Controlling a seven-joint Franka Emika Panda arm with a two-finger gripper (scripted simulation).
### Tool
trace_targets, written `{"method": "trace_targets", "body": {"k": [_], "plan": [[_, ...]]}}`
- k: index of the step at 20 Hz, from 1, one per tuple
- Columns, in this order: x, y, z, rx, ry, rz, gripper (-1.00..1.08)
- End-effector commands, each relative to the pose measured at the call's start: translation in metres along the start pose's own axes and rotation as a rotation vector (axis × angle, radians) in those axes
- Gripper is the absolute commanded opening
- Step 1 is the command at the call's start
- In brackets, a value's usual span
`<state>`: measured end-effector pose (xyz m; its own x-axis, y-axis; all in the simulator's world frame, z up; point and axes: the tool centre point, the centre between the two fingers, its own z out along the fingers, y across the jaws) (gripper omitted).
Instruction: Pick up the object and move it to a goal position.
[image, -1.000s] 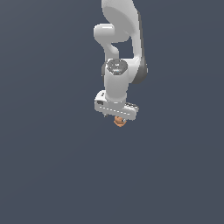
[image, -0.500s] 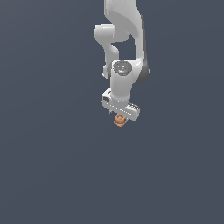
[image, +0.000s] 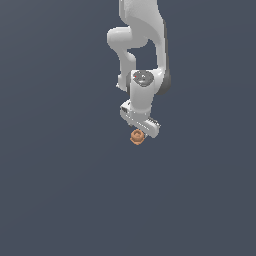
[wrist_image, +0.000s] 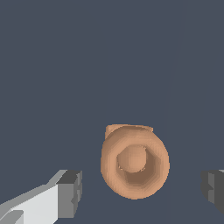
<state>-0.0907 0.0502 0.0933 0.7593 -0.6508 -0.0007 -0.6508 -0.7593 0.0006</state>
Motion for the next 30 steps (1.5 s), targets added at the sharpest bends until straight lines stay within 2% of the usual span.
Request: {"method": "trace_targets", "body": {"k": [1, 11, 21, 27, 28, 30], "plan": [[-0.004, 0.001, 0.002, 0.000, 0.000, 0.026, 1.00], [-0.007, 0.002, 0.006, 0.000, 0.000, 0.043, 1.00], [-0.007, 0.003, 0.045, 0.000, 0.001, 0.047, 1.00], [-0.007, 0.002, 0.054, 0.000, 0.001, 0.047, 1.00], [-0.007, 0.002, 0.054, 0.000, 0.001, 0.047, -1.00], [-0.007, 0.002, 0.054, 0.000, 0.001, 0.047, -1.00]]}}
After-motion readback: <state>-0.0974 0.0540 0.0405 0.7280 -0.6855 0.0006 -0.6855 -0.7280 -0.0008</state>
